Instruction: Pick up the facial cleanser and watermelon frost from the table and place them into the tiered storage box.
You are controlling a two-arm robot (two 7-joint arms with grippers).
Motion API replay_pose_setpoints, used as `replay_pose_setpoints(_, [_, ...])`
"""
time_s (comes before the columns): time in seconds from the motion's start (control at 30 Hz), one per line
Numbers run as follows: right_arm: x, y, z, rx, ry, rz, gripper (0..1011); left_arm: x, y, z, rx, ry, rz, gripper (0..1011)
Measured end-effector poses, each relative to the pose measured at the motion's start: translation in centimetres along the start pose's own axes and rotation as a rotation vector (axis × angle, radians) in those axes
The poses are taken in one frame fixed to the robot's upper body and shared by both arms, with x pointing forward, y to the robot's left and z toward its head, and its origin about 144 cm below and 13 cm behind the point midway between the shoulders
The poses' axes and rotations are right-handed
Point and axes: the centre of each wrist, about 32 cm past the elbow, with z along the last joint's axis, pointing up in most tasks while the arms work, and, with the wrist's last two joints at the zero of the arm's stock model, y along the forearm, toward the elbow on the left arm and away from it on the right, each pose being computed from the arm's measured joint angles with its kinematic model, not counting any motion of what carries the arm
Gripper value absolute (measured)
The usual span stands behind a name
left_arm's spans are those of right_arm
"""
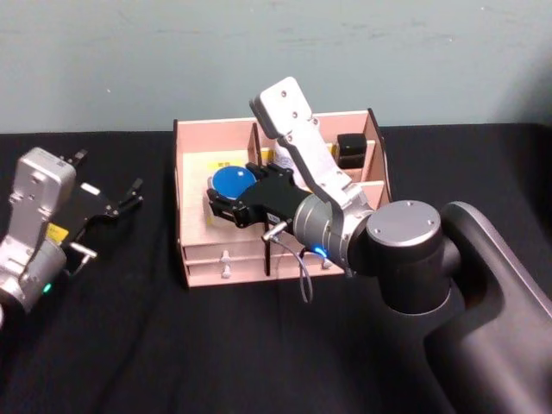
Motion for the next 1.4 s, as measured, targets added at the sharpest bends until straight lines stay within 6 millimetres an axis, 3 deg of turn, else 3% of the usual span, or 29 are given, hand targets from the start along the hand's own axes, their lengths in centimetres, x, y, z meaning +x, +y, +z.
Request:
replay_pose_setpoints(0.4, [0.0, -0.1, 0.0, 0.002, 0.003, 0.001, 1002, 0.0, 0.0, 0.0, 0.0, 0.0, 0.0, 1001])
replay_pose_setpoints(0.6, [-0.2, -0.7, -0.1, 0.049, -0.007, -0.017, 1002, 0.0, 0.0, 0.0, 0.0, 0.0, 0.0, 1001])
replay_pose_setpoints(1.0, [-1.0, -3.9, -0.4, 0.231, -0.092, -0.127, 1000, 0.0, 0.0, 0.0, 0.0, 0.0, 0.0, 1001])
replay_pose_setpoints(1.13, [-0.5, -5.1, -0.9, 0.272, -0.12, -0.183, 1000, 0.0, 0.0, 0.0, 0.0, 0.0, 0.0, 1001])
replay_pose_setpoints(1.4, [2.3, -7.9, -2.2, 0.288, -0.123, -0.311, 1000, 0.0, 0.0, 0.0, 0.0, 0.0, 0.0, 1001])
